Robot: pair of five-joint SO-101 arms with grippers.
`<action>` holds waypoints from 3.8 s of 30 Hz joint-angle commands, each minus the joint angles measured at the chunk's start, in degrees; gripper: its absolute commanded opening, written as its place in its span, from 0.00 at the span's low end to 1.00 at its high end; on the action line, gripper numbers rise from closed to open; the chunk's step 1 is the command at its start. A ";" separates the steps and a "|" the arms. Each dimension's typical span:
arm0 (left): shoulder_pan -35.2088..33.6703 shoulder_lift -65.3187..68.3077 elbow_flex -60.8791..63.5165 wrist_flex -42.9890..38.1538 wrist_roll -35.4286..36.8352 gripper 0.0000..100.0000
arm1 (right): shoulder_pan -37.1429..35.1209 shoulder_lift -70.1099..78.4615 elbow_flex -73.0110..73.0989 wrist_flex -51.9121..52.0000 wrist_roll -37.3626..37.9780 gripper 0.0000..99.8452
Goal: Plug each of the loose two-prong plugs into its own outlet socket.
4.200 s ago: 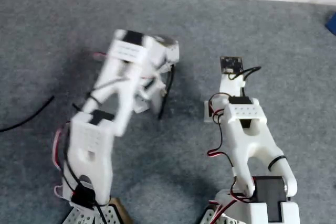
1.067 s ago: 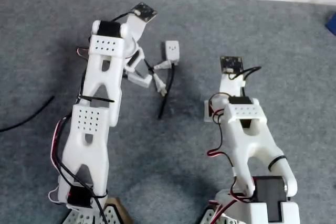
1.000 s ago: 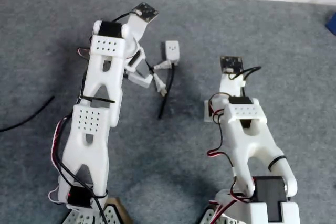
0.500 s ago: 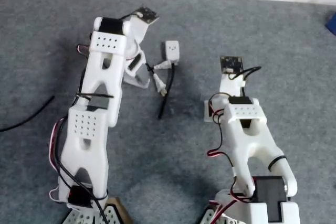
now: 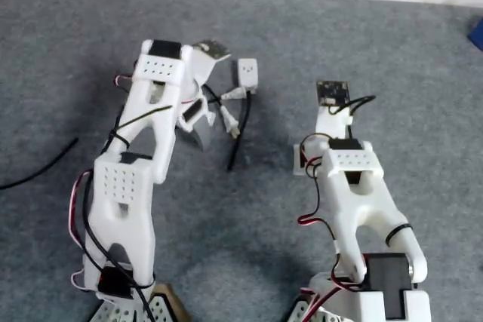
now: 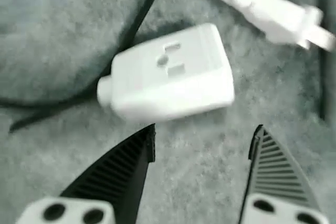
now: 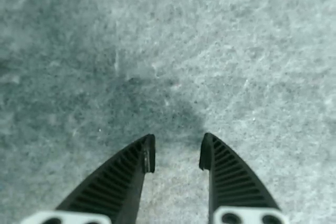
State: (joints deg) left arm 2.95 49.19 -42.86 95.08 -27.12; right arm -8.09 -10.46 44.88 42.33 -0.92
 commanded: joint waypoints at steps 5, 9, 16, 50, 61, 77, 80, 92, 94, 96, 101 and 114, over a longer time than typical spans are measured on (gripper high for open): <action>-0.13 8.40 -17.19 -0.44 -0.44 0.29 | 0.40 -0.22 -2.42 -0.84 -0.26 0.15; -0.13 11.38 -24.84 0.62 -0.35 0.29 | 0.40 -0.22 -2.42 -0.84 -0.26 0.15; 0.04 11.38 -33.36 4.48 -0.44 0.29 | 0.40 -0.22 -2.42 -0.92 -0.26 0.15; 0.13 -6.64 -3.47 6.15 2.46 0.08 | 0.40 -0.22 -2.42 -0.92 -0.26 0.15; 9.36 -46.11 63.69 -1.58 -24.09 0.08 | 0.40 -0.22 -2.42 -0.92 -0.26 0.15; 4.18 -41.01 50.86 0.00 -23.56 0.31 | 0.40 -0.22 -2.42 -0.84 -0.26 0.15; 3.47 -40.92 49.98 0.79 -23.56 0.27 | 0.40 -0.22 -2.42 -0.84 -0.26 0.15; -6.29 -22.29 53.32 -18.11 -23.38 0.25 | 0.04 -0.22 -2.33 -0.75 -0.26 0.15; -7.16 -19.12 47.87 -16.18 -23.30 0.25 | 0.04 -0.22 -2.33 -0.75 -0.26 0.15; -8.40 -16.66 41.54 -13.45 -23.21 0.25 | 0.04 -0.22 -2.33 -0.75 -0.26 0.15; -11.03 -8.04 24.75 -4.84 -23.21 0.25 | 0.04 -0.22 -2.33 -0.75 -0.26 0.15; -12.62 -0.31 2.59 6.07 -19.52 0.25 | 0.04 -0.22 -2.33 -0.75 -0.26 0.15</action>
State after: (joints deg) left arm -8.57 52.97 -39.60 101.41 -48.22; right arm -8.09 -10.46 44.88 42.33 -0.92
